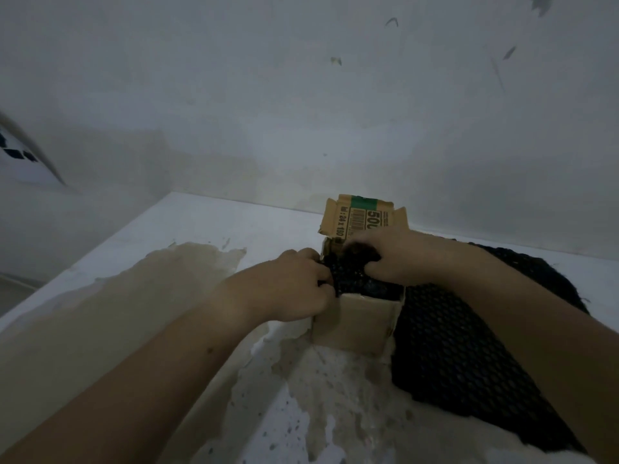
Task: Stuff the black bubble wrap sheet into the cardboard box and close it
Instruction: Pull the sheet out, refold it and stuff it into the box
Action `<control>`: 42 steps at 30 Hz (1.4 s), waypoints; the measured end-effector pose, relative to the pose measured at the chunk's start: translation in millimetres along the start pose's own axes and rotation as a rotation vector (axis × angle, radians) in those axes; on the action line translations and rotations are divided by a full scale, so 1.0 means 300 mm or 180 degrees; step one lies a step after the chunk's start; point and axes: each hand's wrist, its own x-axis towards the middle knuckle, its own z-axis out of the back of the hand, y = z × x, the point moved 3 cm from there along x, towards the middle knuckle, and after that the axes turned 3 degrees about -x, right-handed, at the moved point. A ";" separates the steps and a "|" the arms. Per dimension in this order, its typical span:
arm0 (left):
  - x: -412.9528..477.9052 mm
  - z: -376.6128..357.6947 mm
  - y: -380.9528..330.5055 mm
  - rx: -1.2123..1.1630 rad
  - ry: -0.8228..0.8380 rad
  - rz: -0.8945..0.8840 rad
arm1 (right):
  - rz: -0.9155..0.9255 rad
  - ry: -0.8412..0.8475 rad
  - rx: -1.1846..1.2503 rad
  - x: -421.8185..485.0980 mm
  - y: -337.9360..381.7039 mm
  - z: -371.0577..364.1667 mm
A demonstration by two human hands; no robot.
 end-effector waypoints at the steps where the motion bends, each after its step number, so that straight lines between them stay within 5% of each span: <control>1: 0.000 0.020 -0.001 -0.0186 -0.0057 0.0026 | 0.0061 -0.0101 0.0074 -0.027 -0.018 0.020; 4: 0.018 0.081 0.000 -0.0457 -0.0202 0.0116 | -0.0118 0.0101 -0.0079 -0.078 -0.052 0.038; 14: 0.152 0.064 -0.017 0.0508 0.0324 0.0577 | -0.0222 0.0537 -0.0510 -0.020 -0.031 -0.008; 20: 0.223 -0.010 -0.019 0.1117 -0.0053 0.0594 | -0.0215 0.0674 -0.0564 0.021 -0.006 -0.017; 30: 0.127 0.125 -0.001 0.0191 0.0341 0.0510 | 0.0254 -0.0382 0.0383 -0.101 -0.038 0.019; 36: 0.103 0.095 -0.012 0.0724 0.0300 0.0247 | 0.0708 -0.0539 -0.0388 -0.199 0.043 -0.083; 42: 0.049 -0.036 0.003 0.0339 0.0103 0.0252 | 0.0351 -0.0531 -0.0633 -0.166 0.043 -0.148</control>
